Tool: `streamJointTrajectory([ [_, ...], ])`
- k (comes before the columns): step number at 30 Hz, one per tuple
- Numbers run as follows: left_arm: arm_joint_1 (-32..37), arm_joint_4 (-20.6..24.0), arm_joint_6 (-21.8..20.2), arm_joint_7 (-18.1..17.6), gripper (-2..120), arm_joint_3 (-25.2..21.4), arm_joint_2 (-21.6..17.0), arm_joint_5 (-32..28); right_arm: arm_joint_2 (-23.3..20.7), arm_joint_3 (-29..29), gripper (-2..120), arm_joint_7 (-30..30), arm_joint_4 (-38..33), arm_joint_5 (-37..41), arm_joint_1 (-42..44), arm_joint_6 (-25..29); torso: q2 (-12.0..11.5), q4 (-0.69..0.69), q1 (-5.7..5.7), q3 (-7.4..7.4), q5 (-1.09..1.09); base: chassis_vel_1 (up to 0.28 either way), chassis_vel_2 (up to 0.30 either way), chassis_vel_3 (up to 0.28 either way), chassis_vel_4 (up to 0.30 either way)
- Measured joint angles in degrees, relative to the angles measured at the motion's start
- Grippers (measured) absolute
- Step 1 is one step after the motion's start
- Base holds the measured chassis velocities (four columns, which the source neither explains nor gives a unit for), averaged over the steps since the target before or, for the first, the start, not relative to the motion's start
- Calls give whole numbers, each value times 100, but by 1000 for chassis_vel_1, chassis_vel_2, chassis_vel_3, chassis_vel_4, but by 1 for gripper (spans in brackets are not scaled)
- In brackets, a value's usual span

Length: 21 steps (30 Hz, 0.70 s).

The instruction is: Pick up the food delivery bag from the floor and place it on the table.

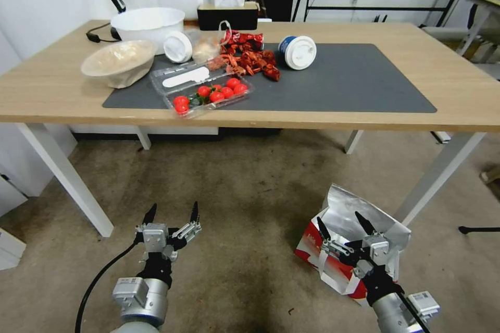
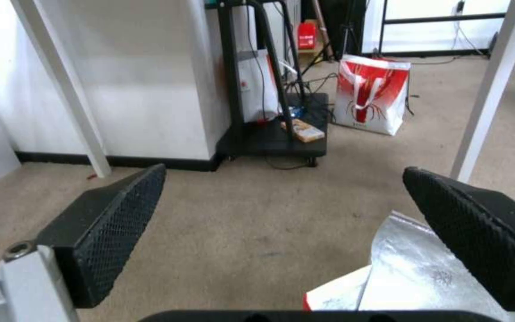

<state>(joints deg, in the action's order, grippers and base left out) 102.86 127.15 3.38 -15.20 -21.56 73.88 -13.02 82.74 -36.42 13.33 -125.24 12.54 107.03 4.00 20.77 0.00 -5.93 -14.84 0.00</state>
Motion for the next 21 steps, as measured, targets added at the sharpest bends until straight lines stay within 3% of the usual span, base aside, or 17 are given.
streamJointTrajectory([
  [21,-51,-88,18,-20,100,-6,-23,-65,-4,6,100,64,112,-1,-39,10,-438,0,134,304,0,0,0,0,0],
])
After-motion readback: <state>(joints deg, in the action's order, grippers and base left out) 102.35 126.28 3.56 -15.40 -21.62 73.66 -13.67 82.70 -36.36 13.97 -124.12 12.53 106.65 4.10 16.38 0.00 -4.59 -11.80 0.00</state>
